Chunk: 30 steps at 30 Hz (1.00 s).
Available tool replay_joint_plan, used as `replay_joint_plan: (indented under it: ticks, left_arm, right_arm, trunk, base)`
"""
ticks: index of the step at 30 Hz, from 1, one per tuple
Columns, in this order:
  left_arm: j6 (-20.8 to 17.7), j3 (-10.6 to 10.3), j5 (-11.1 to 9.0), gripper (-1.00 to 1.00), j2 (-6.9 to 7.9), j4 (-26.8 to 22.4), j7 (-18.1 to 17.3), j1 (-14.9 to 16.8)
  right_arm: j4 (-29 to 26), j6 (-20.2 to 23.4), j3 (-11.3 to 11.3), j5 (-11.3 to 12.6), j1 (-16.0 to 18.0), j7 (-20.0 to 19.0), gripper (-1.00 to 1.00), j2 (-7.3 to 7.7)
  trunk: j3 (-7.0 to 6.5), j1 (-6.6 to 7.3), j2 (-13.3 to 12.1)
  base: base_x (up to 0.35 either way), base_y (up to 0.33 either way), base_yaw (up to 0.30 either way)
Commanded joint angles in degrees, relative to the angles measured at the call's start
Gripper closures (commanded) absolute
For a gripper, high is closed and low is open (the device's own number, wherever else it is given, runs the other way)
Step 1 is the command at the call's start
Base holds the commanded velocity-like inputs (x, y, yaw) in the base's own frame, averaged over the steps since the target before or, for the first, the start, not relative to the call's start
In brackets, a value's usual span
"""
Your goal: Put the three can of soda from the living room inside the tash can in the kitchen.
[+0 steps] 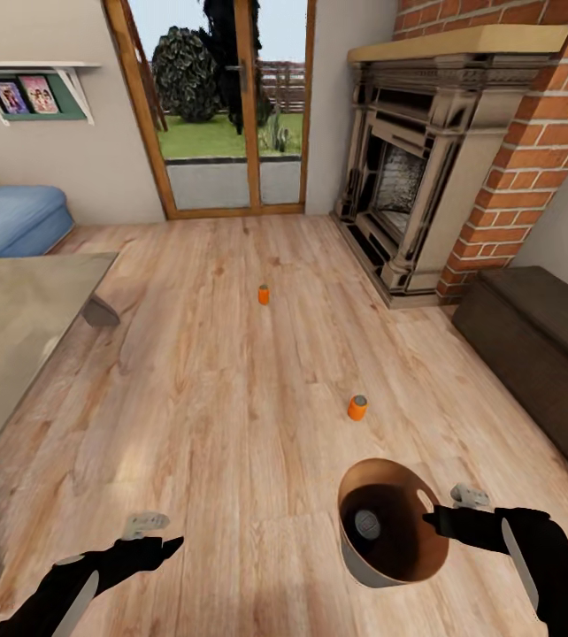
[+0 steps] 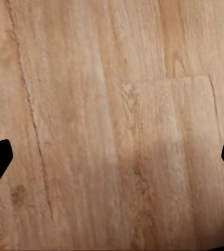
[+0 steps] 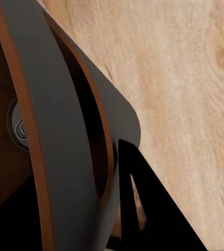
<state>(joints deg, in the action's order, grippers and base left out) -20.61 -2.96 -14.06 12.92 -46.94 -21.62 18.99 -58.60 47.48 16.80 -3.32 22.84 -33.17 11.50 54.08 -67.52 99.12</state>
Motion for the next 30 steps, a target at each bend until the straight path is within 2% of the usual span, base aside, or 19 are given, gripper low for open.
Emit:
replay_joint_plan:
  ticks: [1,10,20,30]
  left_arm:
    - [0.01,0.01,0.0,-1.0,0.0,0.0,0.0,0.0]
    - [0.03,0.05,0.0,-1.0,0.0,0.17,0.08,0.03]
    - [0.04,0.06,0.0,-1.0,0.0,0.18,0.08,0.01]
    - [0.11,0.06,0.0,-1.0,0.0,0.18,0.09,0.0]
  right_arm:
    - [-0.02,0.42,-0.02,1.21,0.01,-0.14,1.0,0.02]
    - [-0.02,0.47,-0.01,1.09,0.01,0.15,1.0,0.22]
    - [-0.02,0.49,-0.01,1.06,0.01,0.58,1.0,0.22]
    - [-0.02,0.49,-0.01,1.15,0.01,0.47,1.0,0.08]
  trunk:
    - [-0.08,0.0,0.0]
    - [-0.53,0.0,0.0]
    - [-0.55,0.0,0.0]
    - [-0.02,0.0,0.0]
  base:
    - [0.145,-0.311,-0.18]
    - [0.203,-0.27,-0.13]
    - [0.247,-0.237,-0.007]
    - [0.248,-0.236,0.0]
